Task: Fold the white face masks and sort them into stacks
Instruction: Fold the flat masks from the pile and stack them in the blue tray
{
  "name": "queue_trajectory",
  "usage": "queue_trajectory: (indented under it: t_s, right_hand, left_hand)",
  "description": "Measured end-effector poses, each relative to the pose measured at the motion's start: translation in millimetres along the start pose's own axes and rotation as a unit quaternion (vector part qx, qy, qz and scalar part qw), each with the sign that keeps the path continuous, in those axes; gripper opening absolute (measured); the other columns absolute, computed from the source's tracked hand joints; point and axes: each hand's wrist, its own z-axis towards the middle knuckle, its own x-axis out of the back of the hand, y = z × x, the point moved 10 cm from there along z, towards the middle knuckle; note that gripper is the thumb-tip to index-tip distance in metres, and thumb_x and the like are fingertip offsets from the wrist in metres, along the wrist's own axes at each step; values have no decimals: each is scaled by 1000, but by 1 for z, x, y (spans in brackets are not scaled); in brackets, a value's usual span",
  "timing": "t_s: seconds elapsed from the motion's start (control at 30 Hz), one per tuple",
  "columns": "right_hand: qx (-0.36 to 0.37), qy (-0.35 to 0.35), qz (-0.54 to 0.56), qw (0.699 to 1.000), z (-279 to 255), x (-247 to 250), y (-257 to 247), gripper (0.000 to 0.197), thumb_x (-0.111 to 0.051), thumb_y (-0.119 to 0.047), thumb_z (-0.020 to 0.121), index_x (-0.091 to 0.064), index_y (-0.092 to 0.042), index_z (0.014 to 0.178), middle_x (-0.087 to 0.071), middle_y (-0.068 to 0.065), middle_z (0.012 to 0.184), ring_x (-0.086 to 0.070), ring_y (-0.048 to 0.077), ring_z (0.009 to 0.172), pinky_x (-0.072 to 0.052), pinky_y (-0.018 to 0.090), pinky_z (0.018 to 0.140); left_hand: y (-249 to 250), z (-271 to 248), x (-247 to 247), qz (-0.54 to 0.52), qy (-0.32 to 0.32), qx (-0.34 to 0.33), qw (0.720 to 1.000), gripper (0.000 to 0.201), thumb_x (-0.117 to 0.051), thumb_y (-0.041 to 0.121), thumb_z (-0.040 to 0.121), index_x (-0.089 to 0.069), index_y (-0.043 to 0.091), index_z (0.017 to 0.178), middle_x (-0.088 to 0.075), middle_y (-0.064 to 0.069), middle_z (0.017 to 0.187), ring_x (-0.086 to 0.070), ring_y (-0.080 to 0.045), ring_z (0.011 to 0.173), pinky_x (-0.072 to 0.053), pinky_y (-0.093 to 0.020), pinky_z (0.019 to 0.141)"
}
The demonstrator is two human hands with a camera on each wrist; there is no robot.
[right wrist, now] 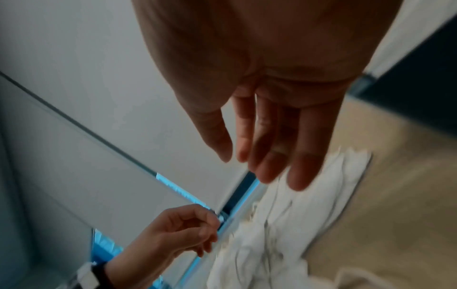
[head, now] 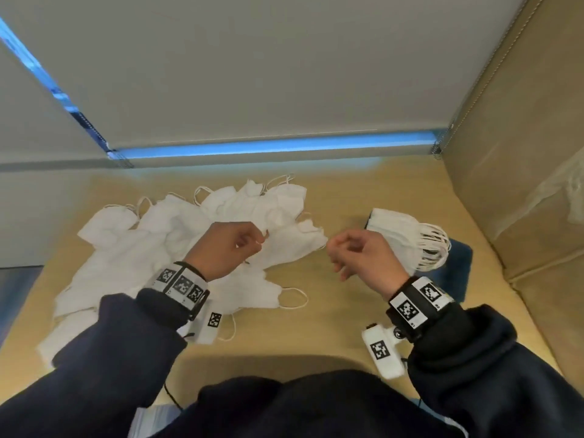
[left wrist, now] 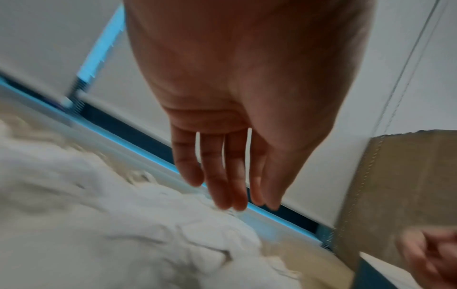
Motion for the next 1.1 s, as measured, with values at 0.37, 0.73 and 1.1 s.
queue_trajectory:
  t_s: [0.37, 0.73, 1.1]
  right_hand:
    - [-12, -147, -295, 944, 42, -167, 53, 22, -81, -28, 81, -70, -26, 100, -69, -5, 98, -64, 13, 90, -46, 21, 76]
    - [-20, -165, -536, 828, 43, -187, 53, 47, -64, -11, 82, -59, -33, 123, -62, -4, 113, -62, 19, 103, -47, 28, 82]
    - [-93, 39, -485, 869, 48, -108, 9, 26, -62, -18, 92, -65, -19, 118, -70, 11, 112, -56, 24, 87, -44, 31, 76]
  left_hand:
    - [-193, -142, 45, 163, -133, 256, 944, 17, -79, 38, 81, -68, 33, 94, -67, 9, 93, -63, -14, 89, -54, -32, 82]
    - [-232, -159, 12, 197, -137, 227, 944, 95, -84, 51, 71, -30, 31, 146, -64, -1, 124, -64, -27, 107, -49, -36, 79]
    - [-159, -93, 78, 42, 0, 97, 994, 25, -74, 36, 82, -53, 25, 73, -56, 8, 68, -56, -19, 69, -40, -31, 59]
